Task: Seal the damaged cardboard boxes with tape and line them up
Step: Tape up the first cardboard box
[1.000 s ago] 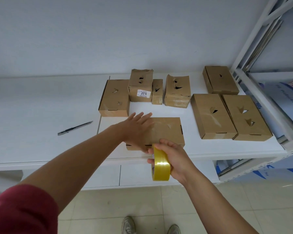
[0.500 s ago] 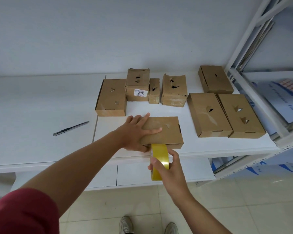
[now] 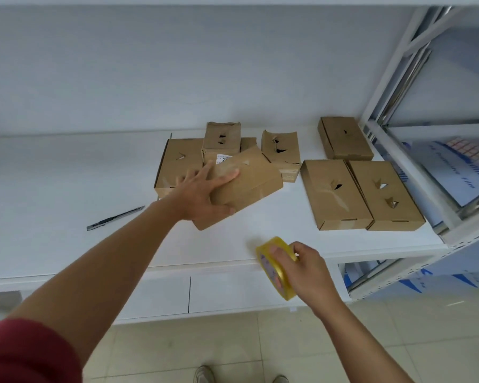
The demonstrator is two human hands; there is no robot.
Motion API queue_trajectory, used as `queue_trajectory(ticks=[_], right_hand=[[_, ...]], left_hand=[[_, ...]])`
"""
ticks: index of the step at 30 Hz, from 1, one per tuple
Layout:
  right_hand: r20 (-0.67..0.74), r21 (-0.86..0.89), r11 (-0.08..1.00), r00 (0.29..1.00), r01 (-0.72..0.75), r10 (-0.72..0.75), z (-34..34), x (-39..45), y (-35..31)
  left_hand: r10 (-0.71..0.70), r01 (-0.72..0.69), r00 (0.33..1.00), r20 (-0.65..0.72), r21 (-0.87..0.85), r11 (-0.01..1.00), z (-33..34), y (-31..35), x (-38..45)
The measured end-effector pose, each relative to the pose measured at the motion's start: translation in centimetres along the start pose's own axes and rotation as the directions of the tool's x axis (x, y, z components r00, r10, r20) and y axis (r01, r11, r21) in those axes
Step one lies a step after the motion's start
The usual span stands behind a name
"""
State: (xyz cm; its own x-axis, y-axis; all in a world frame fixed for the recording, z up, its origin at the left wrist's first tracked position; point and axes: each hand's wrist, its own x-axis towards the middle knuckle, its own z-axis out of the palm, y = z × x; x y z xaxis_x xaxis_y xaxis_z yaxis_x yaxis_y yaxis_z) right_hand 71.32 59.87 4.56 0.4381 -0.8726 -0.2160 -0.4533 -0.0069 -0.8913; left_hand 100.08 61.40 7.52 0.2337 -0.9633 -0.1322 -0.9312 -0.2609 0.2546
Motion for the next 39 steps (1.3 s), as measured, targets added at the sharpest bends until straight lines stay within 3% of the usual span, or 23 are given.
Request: queue_trajectory(ticks=[3, 5, 9, 12, 18, 27, 31, 37, 39], right_hand=[[0.009, -0.035, 0.999, 0.999, 0.031, -0.031, -0.6, 0.2, 0.0], [-0.019, -0.088, 0.993, 0.997, 0.074, -0.076, -1.4, 0.9, -0.7], [-0.015, -0.136, 0.98, 0.989, 0.143, -0.147, -3.0, 2.6, -2.1], [0.012, -0.194, 0.969, 0.988, 0.153, -0.154, -3.5, 3.8, -2.9], [0.027, -0.241, 0.948, 0.978, 0.208, -0.208, -3.7, 5.3, -4.0], [0.066, -0.256, 0.919, 0.954, 0.3, -0.293, -3.6, 6.3, -5.2], [0.075, -0.332, 0.896, 0.955, 0.294, -0.286, -3.2, 7.1, -4.7], [0.137, -0.469, 0.851, 0.972, 0.234, -0.192, -1.6, 8.5, -3.4], [0.132, -0.499, 0.834, 0.972, 0.235, -0.194, -1.2, 8.8, -3.1]], left_hand=[[-0.052, 0.058, 0.997, 0.061, -0.1, 0.993, 0.1, -0.2, -0.8], [-0.052, 0.07, 0.996, 0.075, -0.261, 0.963, 0.1, -0.1, -1.1], [0.0, 0.073, 0.994, 0.107, -0.674, 0.735, -0.1, 0.4, -2.1], [0.048, 0.095, 0.988, 0.149, -0.814, 0.573, -0.5, 1.2, -2.7], [0.168, 0.266, 0.933, 0.318, -0.924, 0.273, -1.0, 1.7, -4.0], [0.196, 0.387, 0.911, 0.364, -0.917, -0.098, 2.2, 2.2, -4.9], [0.173, 0.408, 0.907, 0.384, -0.903, -0.133, 3.4, 2.4, -5.0], [0.076, 0.356, 0.932, 0.355, -0.935, 0.005, 4.7, 2.2, -4.6], [-0.035, 0.353, 0.935, 0.352, -0.924, 0.144, 4.0, 2.4, -4.3]])
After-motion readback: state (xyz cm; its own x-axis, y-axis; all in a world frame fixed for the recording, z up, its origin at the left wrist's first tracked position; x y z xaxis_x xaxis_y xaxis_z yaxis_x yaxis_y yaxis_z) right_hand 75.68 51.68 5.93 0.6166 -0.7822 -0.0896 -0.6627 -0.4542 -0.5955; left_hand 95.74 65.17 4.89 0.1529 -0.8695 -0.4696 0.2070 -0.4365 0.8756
